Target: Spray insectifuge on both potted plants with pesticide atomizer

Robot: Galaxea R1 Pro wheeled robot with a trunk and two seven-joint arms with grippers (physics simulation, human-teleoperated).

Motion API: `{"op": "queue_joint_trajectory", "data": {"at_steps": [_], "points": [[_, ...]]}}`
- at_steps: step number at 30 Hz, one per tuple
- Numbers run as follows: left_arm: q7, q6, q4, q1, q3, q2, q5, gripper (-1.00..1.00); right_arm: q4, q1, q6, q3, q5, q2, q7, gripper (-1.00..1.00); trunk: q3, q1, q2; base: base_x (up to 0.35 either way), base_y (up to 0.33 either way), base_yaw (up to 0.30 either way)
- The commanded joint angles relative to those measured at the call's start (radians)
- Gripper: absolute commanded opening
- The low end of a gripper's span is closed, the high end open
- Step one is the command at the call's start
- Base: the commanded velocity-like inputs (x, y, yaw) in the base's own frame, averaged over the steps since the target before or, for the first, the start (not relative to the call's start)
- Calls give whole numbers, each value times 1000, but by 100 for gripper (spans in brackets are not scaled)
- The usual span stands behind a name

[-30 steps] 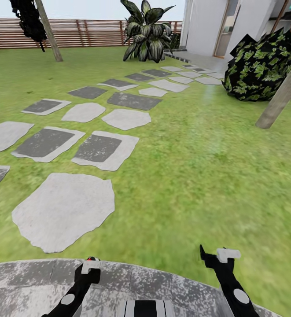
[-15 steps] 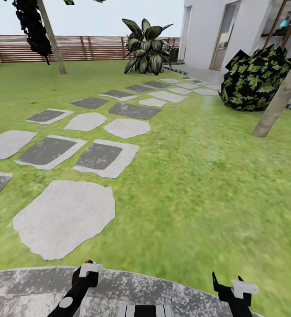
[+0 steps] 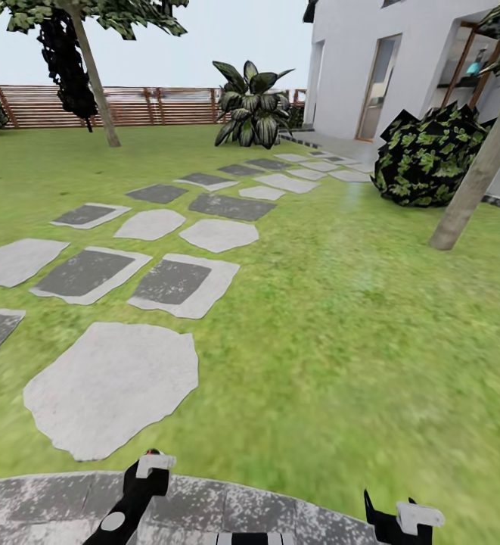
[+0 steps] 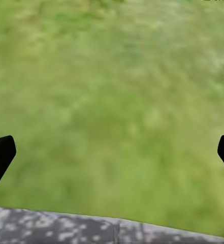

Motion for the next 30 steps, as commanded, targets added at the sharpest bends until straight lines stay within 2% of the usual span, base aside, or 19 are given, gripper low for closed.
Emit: {"op": "queue_joint_trajectory", "data": {"at_steps": [1, 25, 30], "points": [[0, -3, 1, 0, 0, 0, -5, -100, 2, -1, -3, -3, 6, 0, 0, 100, 3, -1, 0, 0, 0, 0], [0, -3, 1, 5, 1, -1, -3, -100, 8, -1, -3, -3, 7, 0, 0, 100, 79, -93, 168, 0, 0, 1], [0, -3, 1, 5, 1, -1, -3, -100, 8, -1, -3, -3, 8, 0, -1, 100, 92, -108, 196, 0, 0, 169]]}}
